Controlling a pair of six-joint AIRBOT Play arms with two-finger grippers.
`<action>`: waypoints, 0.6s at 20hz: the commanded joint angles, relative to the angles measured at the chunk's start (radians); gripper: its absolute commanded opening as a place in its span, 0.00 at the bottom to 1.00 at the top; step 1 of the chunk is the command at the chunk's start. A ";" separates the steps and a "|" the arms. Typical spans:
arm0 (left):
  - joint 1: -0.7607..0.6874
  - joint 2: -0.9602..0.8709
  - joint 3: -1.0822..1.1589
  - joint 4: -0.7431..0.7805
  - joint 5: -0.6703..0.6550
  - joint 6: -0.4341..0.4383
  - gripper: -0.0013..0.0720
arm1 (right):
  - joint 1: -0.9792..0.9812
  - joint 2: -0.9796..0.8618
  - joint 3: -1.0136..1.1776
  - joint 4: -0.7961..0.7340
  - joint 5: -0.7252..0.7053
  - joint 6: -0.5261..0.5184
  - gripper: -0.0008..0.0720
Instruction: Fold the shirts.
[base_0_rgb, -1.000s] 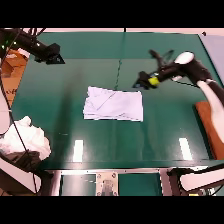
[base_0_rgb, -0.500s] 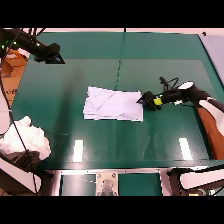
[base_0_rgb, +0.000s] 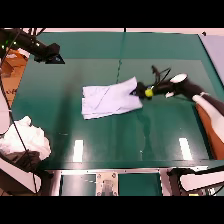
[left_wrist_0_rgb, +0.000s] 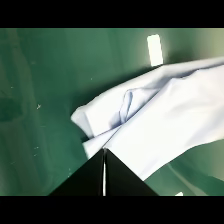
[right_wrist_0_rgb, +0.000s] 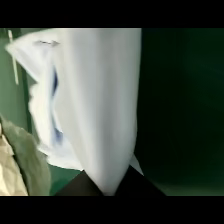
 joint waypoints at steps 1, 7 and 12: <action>0.000 0.000 0.001 0.000 -0.013 0.000 0.05 | -0.114 0.130 0.212 0.006 0.076 0.115 0.03; 0.000 0.000 0.001 -0.001 -0.053 0.001 0.05 | -0.556 0.225 0.496 -0.041 0.116 0.443 0.03; 0.000 0.000 0.001 -0.001 -0.055 0.001 0.05 | -0.889 0.224 0.493 -0.106 0.122 0.527 0.03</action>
